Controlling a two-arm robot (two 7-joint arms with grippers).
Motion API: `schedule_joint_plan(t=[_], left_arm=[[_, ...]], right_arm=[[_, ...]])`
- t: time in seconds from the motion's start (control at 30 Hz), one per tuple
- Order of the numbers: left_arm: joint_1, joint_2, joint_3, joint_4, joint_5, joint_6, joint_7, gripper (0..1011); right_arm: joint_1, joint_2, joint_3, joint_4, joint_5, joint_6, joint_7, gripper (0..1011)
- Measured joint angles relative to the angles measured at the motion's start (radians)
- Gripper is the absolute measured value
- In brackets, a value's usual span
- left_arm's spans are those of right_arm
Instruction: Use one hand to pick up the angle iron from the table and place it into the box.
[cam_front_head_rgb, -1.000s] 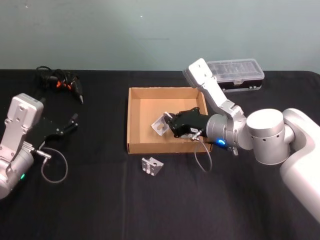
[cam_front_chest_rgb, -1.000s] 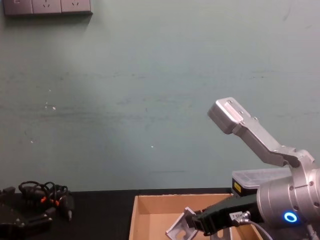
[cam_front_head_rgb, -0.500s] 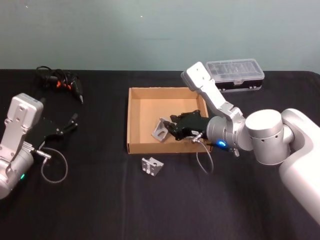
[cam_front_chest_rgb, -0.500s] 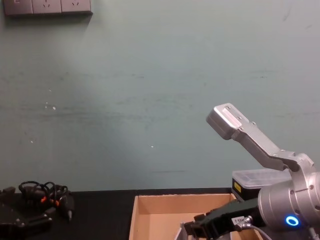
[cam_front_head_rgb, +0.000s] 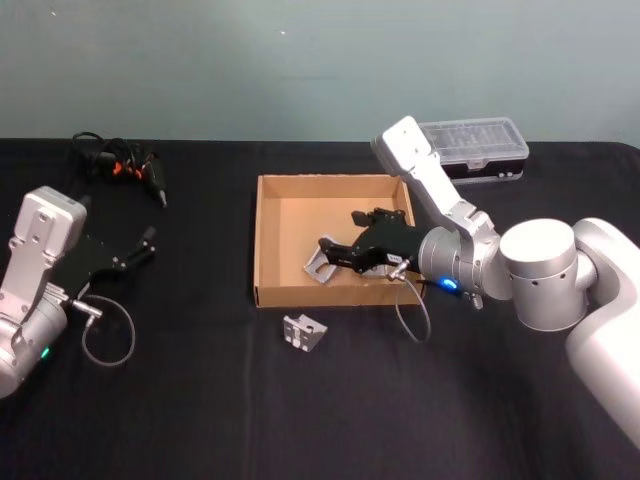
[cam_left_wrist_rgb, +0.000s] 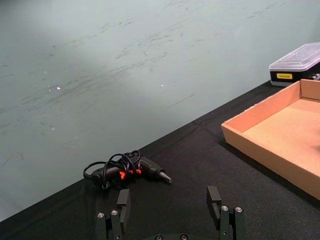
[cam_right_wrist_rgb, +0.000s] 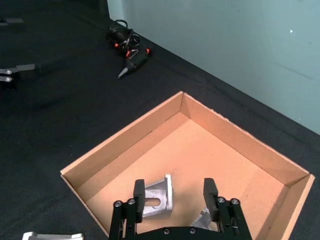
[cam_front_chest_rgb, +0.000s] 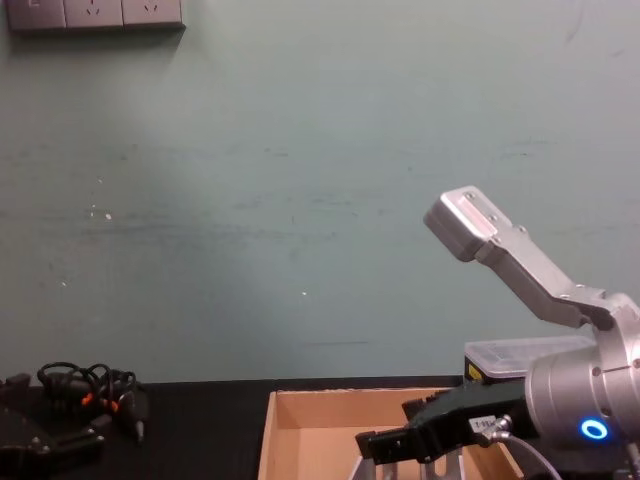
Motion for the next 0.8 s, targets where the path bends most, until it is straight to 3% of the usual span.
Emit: schedule_joint_plan(t=[0.37,0.8], left_arm=[[0.0,0.0,0.0,0.0,0.0,0.0,0.0,1000],[0.0,0.0,0.0,0.0,0.0,0.0,0.0,1000]], right_arm=[[-0.083,0.038,0.045,-0.135,-0.006,-0.018,-0.002,1002],[-0.234,0.112,0.095,-0.369,0.027,-0.009,-0.006,1003]])
